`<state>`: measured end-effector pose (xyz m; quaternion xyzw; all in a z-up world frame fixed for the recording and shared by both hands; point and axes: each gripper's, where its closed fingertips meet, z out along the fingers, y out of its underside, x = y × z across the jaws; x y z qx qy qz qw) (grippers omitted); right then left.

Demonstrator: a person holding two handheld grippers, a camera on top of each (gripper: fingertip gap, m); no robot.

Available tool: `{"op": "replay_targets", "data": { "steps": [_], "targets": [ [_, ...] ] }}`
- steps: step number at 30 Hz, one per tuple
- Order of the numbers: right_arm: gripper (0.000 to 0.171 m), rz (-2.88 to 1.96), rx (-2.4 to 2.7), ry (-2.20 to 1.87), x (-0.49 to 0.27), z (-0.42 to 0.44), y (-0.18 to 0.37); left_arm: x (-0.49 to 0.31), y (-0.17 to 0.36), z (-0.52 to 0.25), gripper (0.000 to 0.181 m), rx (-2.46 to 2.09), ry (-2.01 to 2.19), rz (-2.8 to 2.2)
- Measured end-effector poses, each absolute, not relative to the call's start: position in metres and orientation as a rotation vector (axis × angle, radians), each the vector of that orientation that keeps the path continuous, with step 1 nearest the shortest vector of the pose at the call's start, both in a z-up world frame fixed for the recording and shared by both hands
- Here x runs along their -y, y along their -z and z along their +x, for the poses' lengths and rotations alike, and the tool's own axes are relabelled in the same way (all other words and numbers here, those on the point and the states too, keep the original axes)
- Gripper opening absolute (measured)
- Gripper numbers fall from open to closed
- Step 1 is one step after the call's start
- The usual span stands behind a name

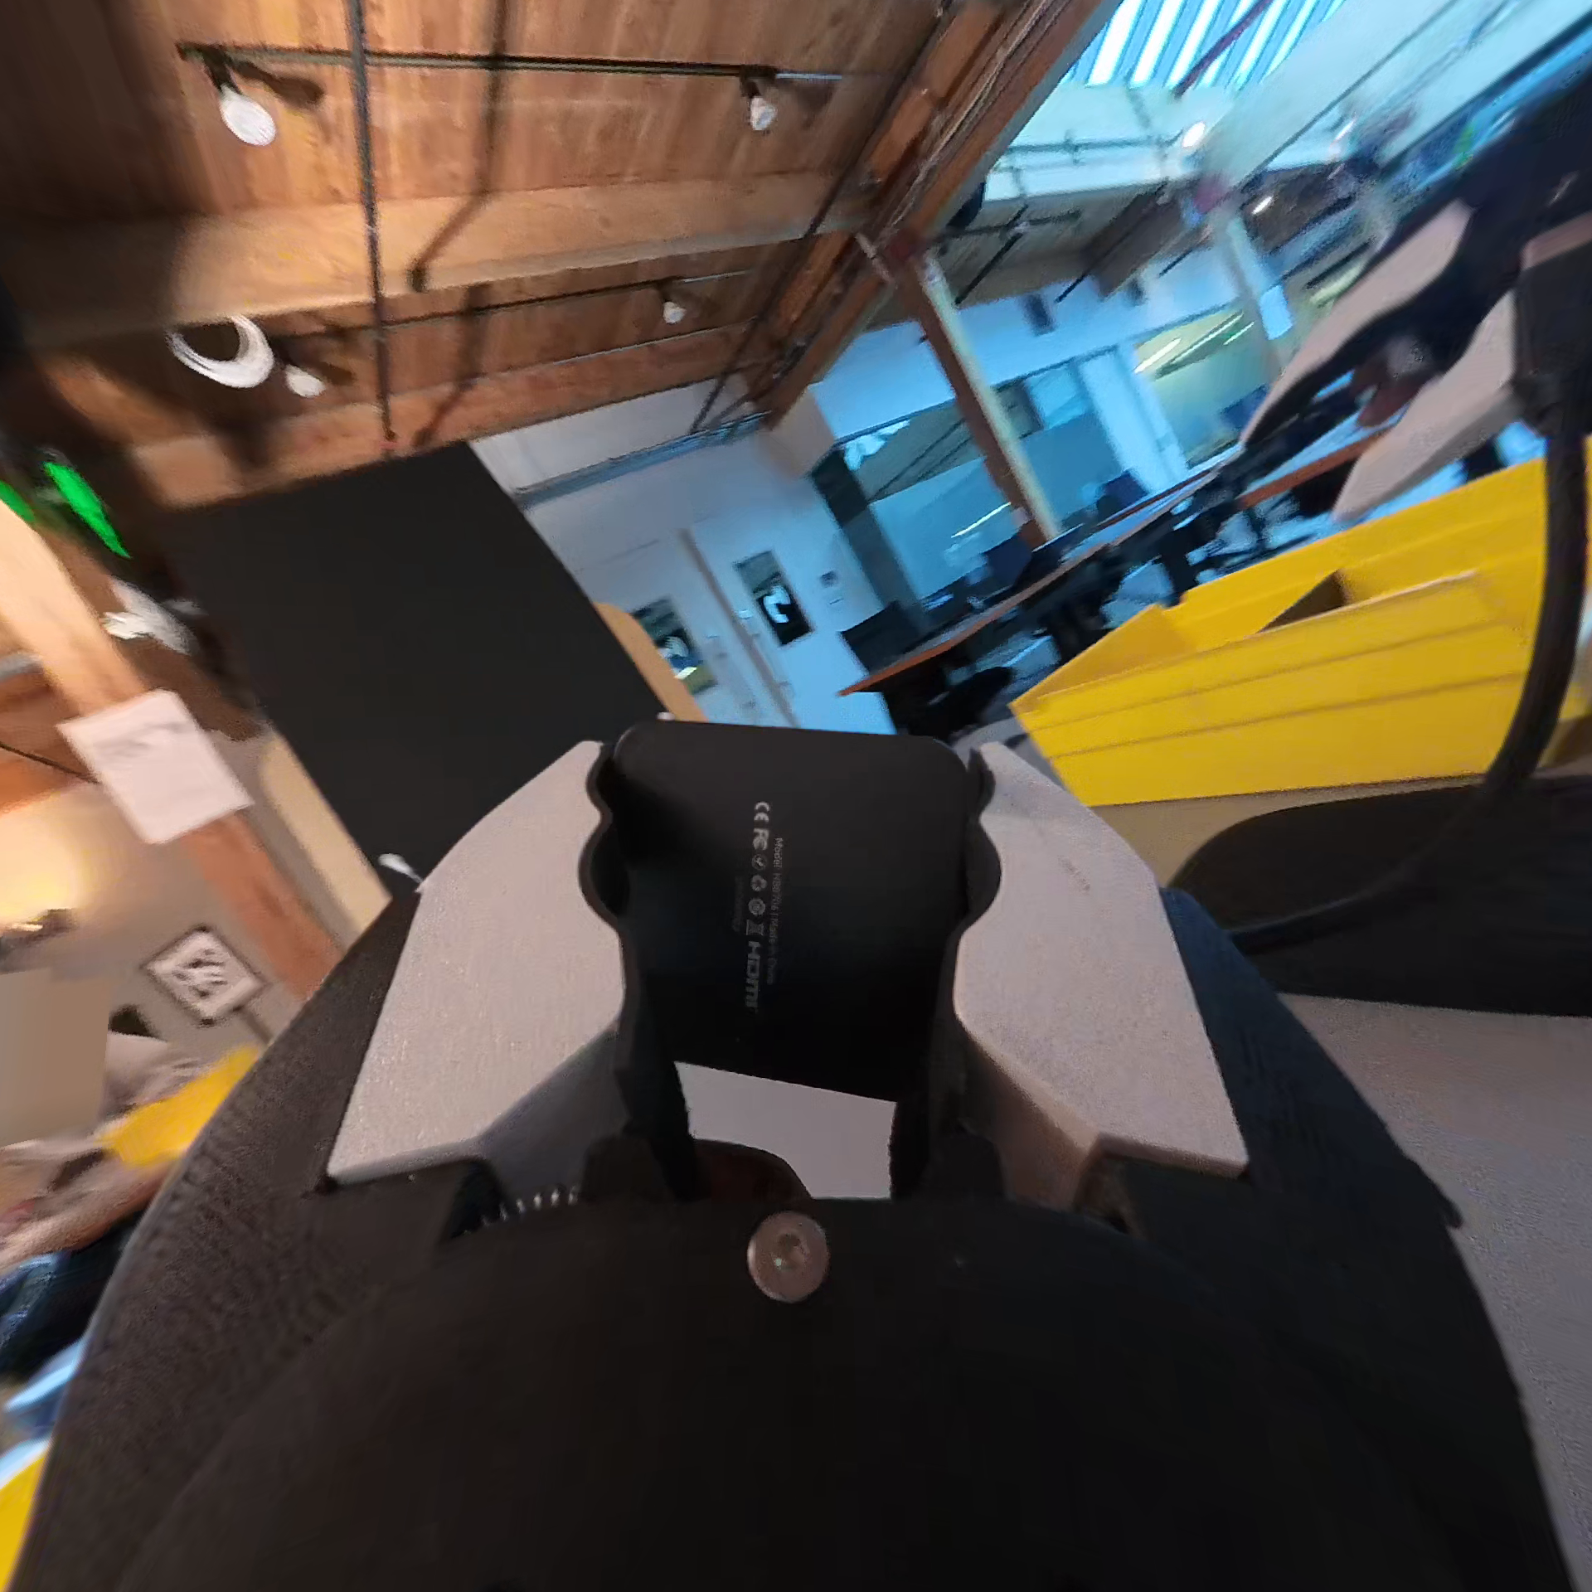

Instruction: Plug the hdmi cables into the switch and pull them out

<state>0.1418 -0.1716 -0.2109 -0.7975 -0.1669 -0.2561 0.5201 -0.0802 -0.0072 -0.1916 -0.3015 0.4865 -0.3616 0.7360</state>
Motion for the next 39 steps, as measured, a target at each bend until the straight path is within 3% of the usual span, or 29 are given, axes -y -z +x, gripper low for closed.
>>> {"op": "replay_targets", "data": {
  "steps": [1,6,9,16,21,23,29,34,39],
  "targets": [
    [0.068,-1.796,0.471,0.558,0.165,0.119,0.197,0.007,0.190,-0.081,0.076,-1.061,0.736,-0.642],
    [0.069,-1.405,0.631,0.217,0.152,0.019,0.143,0.008,0.193,-0.078,0.076,-1.097,0.306,-0.511],
    [0.060,-1.345,0.645,0.064,0.139,-0.025,0.132,0.015,0.196,-0.072,0.076,-1.123,0.051,-0.399],
    [0.055,-1.632,0.838,-0.028,0.074,-0.086,0.203,0.054,0.188,-0.064,0.076,-1.091,0.012,-0.242],
    [0.021,-1.573,0.864,-0.027,0.062,-0.098,0.207,0.066,0.191,-0.059,0.076,-1.105,-0.009,-0.185],
    [0.020,-1.543,0.884,0.008,0.064,-0.097,0.206,0.068,0.189,-0.059,0.077,-1.079,-0.029,-0.153],
    [0.014,-1.391,0.752,0.378,0.086,-0.027,0.154,0.053,0.165,-0.080,0.087,-0.950,0.284,-0.314],
    [0.014,-1.421,0.706,0.768,0.125,0.078,0.110,0.016,0.133,-0.124,0.075,-0.678,0.608,-0.501],
    [0.014,-1.723,0.772,0.935,0.146,0.192,0.128,-0.015,0.119,-0.161,0.071,-0.442,0.949,-0.594]
  ]
}}
